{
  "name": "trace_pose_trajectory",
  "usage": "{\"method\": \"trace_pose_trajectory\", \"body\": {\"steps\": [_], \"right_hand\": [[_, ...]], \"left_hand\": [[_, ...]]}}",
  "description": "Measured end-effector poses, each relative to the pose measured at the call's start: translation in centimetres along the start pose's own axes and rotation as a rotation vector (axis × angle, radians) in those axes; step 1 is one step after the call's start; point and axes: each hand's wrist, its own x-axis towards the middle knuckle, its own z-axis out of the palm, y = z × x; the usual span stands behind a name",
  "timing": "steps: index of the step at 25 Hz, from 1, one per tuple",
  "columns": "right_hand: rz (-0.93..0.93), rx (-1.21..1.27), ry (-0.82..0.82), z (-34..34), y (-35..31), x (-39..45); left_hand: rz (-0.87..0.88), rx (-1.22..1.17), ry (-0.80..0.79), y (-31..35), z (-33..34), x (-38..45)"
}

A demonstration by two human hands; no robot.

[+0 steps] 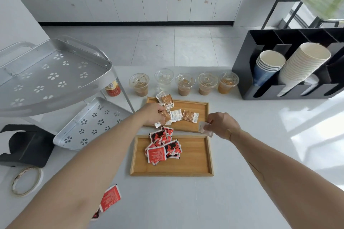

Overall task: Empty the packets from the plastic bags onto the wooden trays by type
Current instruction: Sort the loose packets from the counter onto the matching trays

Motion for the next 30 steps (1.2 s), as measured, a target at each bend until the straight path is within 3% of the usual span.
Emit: {"method": "trace_pose_trajectory", "body": {"steps": [15,19,24,30], "right_hand": [[0.022,-0.106,-0.028,2.2,-2.7,10.1],[0.074,-0.133,0.054,3.5,-2.7,10.5],[0.076,-0.160,0.130,3.9,-2.6,9.8],[0.022,-0.198,0.097,2.7,-2.8,6.0]], "left_hand": [[-0.021,0.133,-0.003,1.7,0.5,11.5],[-0.031,0.187,0.092,0.9,1.7,12.0],[0.067,0.499,0.317,0.5,3.2,11.1],[0.062,0.351,0.323,0.8,3.6,7.9]]}}
